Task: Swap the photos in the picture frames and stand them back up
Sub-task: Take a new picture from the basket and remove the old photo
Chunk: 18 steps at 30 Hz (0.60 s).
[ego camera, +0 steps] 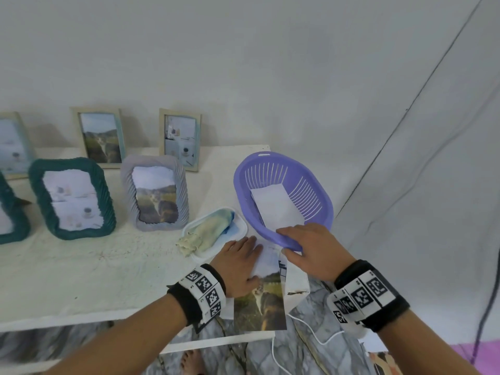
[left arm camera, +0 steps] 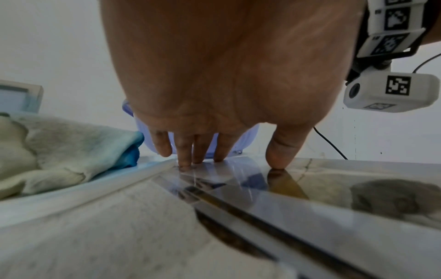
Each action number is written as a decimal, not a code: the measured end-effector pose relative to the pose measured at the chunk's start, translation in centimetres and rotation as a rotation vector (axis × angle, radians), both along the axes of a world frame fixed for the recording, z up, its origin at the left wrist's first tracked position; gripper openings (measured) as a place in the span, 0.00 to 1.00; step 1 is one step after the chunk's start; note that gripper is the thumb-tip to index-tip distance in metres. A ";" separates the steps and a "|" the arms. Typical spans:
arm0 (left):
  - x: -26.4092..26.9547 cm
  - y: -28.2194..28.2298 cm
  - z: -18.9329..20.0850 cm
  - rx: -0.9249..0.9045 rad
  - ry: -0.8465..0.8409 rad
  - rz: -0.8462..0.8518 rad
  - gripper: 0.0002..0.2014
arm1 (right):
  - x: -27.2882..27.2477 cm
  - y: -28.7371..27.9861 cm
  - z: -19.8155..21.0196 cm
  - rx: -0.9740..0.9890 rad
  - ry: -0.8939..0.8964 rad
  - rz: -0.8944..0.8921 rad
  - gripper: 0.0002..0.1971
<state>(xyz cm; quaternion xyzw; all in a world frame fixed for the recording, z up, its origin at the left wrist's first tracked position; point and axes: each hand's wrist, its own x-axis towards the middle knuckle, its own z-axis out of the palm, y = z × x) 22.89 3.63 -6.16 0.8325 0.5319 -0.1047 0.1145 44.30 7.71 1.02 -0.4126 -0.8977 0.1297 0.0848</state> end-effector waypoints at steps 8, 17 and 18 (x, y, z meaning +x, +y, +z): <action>-0.9 -1.3 0.1 -0.032 -0.036 0.023 0.45 | -1.7 -3.4 -1.3 0.328 0.227 -0.172 0.14; -0.7 -2.4 0.0 -0.015 -0.037 0.045 0.45 | -0.2 -11.6 -9.0 -0.630 0.334 -0.750 0.16; -0.5 -2.5 0.2 -0.025 -0.032 0.052 0.43 | -0.4 -11.6 -9.2 -0.805 0.465 -0.805 0.15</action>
